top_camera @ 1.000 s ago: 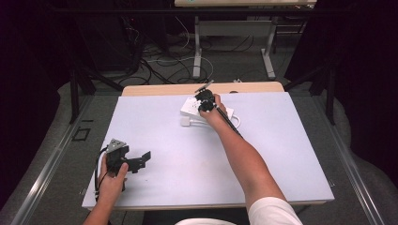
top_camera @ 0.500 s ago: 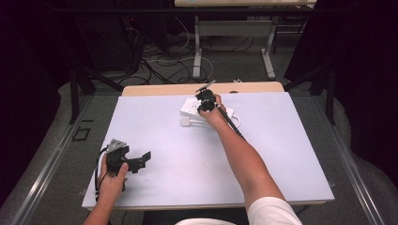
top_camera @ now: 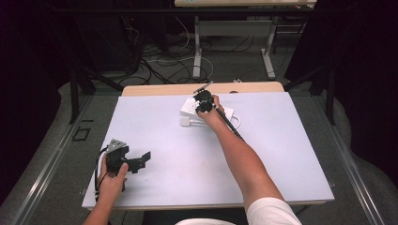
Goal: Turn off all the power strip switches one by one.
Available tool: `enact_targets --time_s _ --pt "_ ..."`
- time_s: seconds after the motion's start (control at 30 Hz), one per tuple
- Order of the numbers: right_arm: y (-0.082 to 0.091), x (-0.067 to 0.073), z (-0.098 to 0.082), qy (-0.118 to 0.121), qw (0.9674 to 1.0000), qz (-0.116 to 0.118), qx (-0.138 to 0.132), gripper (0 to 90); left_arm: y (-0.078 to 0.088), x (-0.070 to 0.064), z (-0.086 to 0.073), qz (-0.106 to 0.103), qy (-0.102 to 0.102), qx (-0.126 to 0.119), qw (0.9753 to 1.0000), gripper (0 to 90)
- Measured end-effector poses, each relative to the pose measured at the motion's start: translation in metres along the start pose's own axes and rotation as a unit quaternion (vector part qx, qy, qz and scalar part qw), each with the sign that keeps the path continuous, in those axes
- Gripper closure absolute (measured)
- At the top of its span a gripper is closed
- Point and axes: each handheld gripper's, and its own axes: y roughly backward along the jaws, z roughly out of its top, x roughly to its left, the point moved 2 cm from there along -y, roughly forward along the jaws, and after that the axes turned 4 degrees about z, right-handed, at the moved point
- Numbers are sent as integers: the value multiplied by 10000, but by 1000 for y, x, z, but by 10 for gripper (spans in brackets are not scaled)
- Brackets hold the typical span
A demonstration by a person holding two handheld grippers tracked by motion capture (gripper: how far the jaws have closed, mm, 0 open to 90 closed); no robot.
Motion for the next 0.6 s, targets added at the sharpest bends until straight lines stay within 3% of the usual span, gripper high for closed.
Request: enact_targets --time_s 0.33,0.4,0.43,0.6 --pt "0 1 1 -2 10000 1 -14 900 0 0 0 -14 7 37 10000 5" --pt "1 1 1 -29 9999 -34 92 900 0 0 0 -19 15 34 10000 5" --pt "-1 1 1 -59 10000 -4 -42 900 0 0 0 -7 18 -6 10000 5" --pt "-1 1 2 13 10000 -42 59 900 0 0 0 -13 24 -8 10000 5"
